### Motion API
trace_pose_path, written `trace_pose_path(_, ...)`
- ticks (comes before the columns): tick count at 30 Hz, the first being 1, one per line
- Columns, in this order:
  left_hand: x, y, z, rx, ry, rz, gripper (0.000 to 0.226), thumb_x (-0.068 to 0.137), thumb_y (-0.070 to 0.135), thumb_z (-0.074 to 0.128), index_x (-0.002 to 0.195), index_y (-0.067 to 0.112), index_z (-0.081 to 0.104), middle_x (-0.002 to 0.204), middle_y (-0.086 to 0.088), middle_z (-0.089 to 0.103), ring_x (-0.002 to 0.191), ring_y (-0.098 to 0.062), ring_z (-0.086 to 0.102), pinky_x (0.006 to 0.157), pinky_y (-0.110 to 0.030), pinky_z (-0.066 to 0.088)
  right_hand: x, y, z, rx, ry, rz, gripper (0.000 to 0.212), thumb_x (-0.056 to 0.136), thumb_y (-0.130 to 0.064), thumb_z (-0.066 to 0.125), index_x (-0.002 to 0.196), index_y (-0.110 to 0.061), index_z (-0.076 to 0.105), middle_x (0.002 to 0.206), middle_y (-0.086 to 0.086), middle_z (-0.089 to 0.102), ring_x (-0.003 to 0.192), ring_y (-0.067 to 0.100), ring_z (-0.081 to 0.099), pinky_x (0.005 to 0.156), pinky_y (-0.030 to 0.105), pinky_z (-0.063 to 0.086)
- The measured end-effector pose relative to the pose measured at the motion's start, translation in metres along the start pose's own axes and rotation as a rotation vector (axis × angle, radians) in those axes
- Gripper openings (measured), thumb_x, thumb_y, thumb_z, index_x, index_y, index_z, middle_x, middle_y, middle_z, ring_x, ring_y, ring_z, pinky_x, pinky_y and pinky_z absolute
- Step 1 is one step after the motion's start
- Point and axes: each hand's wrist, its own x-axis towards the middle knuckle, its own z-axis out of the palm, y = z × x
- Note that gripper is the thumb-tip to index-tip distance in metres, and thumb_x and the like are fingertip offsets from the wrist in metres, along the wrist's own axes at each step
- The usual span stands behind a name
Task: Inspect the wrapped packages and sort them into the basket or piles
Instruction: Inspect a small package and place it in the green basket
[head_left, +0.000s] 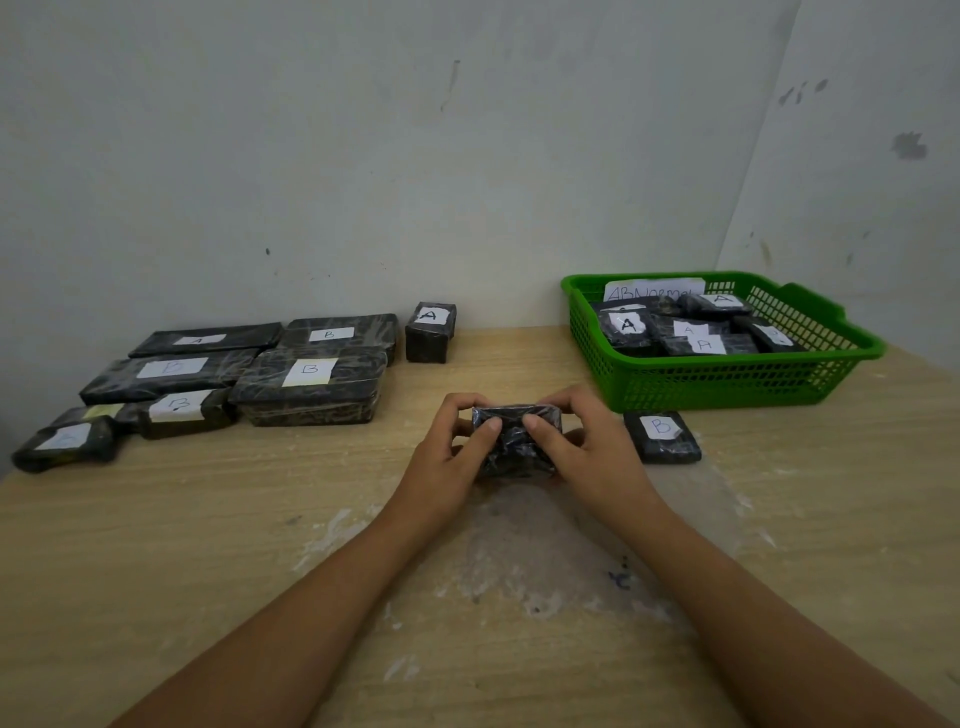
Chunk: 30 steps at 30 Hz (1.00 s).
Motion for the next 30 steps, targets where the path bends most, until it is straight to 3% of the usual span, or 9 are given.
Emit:
trace_pose_path(2, 0.002, 0.0, -0.001, -0.002, 0.011, -0.003, 0.013, 0.104, 0.031, 0.057, 0.116, 0.036, 0.056, 0.111, -0.011, 0.066, 0.093, -0.013, 0.072, 0.072, -0.028, 0.058, -0.001, -0.001, 0.0, -0.001, -0.029, 0.01, 0.021, 0.09, -0.053, 0.066, 0.104, -0.04, 0.06, 0.106, -0.013, 0.064, 0.093, 0.014, 0.068, 0.073, 0.05, 0.061)
trace_pose_path(6, 0.006, -0.001, -0.002, -0.002, 0.038, -0.043, 0.012, 0.103, 0.036, 0.059, 0.115, 0.037, 0.058, 0.108, -0.012, 0.071, 0.099, -0.026, 0.072, 0.087, -0.053, 0.06, -0.003, -0.005, -0.003, -0.016, -0.061, 0.028, 0.039, 0.087, -0.044, 0.078, 0.12, -0.033, 0.06, 0.113, -0.019, 0.061, 0.091, 0.009, 0.068, 0.075, 0.042, 0.062)
trace_pose_path(9, 0.008, -0.001, -0.002, -0.005, 0.054, -0.08, 0.023, 0.094, 0.05, 0.062, 0.115, 0.04, 0.058, 0.105, -0.012, 0.073, 0.096, -0.026, 0.073, 0.089, -0.059, 0.057, -0.004, -0.007, -0.006, -0.061, -0.096, 0.02, 0.045, 0.084, -0.045, 0.081, 0.12, -0.036, 0.056, 0.112, -0.025, 0.057, 0.094, 0.005, 0.066, 0.076, 0.023, 0.058)
trace_pose_path(11, 0.009, 0.001, -0.001, -0.012, 0.054, -0.098, 0.029, 0.088, 0.055, 0.061, 0.113, 0.042, 0.059, 0.104, -0.011, 0.074, 0.096, -0.025, 0.074, 0.09, -0.058, 0.057, -0.004, -0.007, -0.006, -0.109, -0.095, -0.013, 0.047, 0.084, -0.042, 0.082, 0.122, -0.033, 0.057, 0.111, -0.027, 0.056, 0.098, 0.002, 0.063, 0.076, 0.014, 0.053)
trace_pose_path(15, 0.008, 0.002, -0.001, -0.06, 0.028, -0.115, 0.036, 0.085, 0.057, 0.068, 0.116, 0.039, 0.061, 0.11, -0.008, 0.074, 0.1, -0.021, 0.074, 0.091, -0.051, 0.06, -0.001, -0.004, -0.003, -0.111, -0.051, -0.002, 0.043, 0.087, -0.037, 0.079, 0.125, -0.025, 0.062, 0.111, -0.013, 0.065, 0.089, 0.007, 0.066, 0.079, 0.034, 0.058)
trace_pose_path(19, 0.004, 0.004, -0.005, -0.084, -0.031, -0.074, 0.047, 0.082, 0.048, 0.078, 0.124, 0.036, 0.06, 0.125, 0.005, 0.068, 0.108, -0.01, 0.07, 0.083, -0.038, 0.061, 0.0, -0.004, -0.004, -0.097, -0.029, -0.001, 0.036, 0.089, -0.034, 0.077, 0.121, -0.026, 0.064, 0.104, -0.018, 0.067, 0.081, 0.001, 0.066, 0.07, 0.023, 0.055)
trace_pose_path(23, 0.002, 0.004, -0.006, -0.094, -0.084, -0.065, 0.059, 0.079, 0.042, 0.08, 0.132, 0.033, 0.057, 0.132, 0.008, 0.064, 0.103, -0.019, 0.073, 0.074, -0.034, 0.059, -0.001, -0.003, -0.006, -0.052, -0.023, 0.027, 0.032, 0.091, -0.031, 0.076, 0.12, -0.028, 0.064, 0.105, -0.018, 0.069, 0.082, -0.003, 0.067, 0.067, 0.013, 0.05)
trace_pose_path(30, -0.002, 0.005, 0.002, 0.102, 0.002, -0.02, 0.041, 0.1, 0.035, 0.065, 0.138, 0.027, 0.052, 0.123, 0.012, 0.067, 0.097, -0.002, 0.072, 0.08, -0.029, 0.062, -0.006, -0.006, -0.004, -0.053, -0.018, 0.033, 0.032, 0.091, -0.038, 0.074, 0.12, -0.03, 0.064, 0.104, -0.019, 0.067, 0.085, -0.001, 0.066, 0.072, 0.022, 0.055)
